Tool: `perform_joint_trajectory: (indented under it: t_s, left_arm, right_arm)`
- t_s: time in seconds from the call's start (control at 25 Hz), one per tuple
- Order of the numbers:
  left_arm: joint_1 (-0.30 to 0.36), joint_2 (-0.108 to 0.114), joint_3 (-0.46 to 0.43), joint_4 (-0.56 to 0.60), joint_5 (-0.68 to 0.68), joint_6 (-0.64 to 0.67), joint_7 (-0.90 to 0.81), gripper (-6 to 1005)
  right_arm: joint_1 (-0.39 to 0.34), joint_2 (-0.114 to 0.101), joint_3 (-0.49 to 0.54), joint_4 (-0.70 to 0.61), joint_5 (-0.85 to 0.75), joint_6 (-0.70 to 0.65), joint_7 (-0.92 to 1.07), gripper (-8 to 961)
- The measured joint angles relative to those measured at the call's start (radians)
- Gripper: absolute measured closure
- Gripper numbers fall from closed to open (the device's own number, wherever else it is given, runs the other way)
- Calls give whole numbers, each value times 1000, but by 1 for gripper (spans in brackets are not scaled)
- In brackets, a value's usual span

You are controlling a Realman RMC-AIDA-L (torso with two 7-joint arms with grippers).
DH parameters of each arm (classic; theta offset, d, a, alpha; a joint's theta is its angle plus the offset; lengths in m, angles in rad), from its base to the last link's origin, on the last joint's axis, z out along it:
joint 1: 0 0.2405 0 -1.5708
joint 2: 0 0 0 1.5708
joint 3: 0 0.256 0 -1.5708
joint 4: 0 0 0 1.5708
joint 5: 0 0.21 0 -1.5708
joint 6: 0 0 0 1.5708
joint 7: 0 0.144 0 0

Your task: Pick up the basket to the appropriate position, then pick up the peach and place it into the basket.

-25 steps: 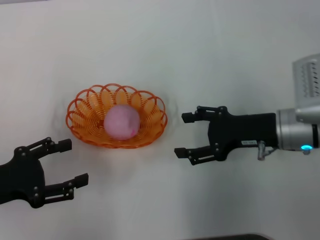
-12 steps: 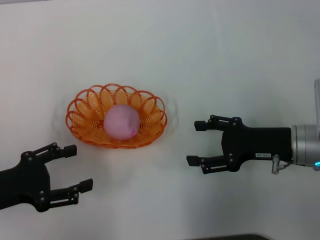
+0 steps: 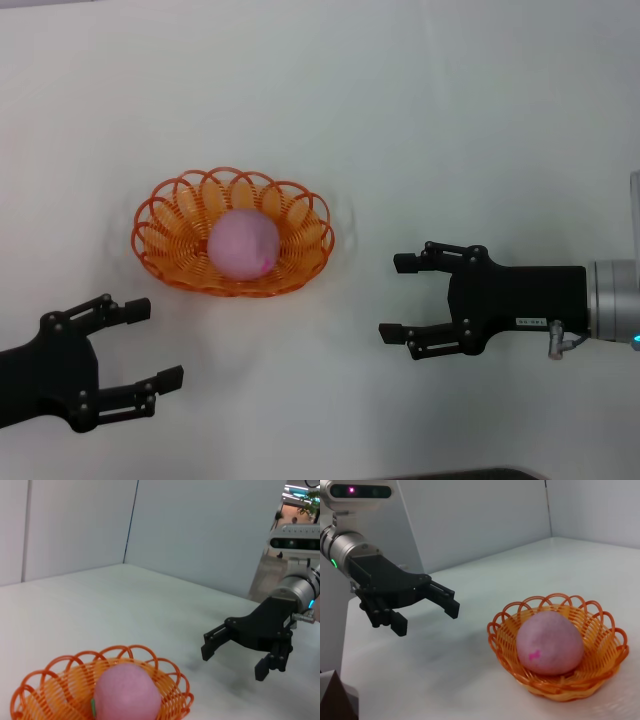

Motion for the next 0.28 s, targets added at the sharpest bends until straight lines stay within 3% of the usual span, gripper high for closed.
perform_joint_trajectory:
  t_s: [0.28]
  left_arm:
    - [-1,0,-4,-11,12,-3,0,123]
  right_arm:
    - [0,0,2,1,-6,6,-1,7]
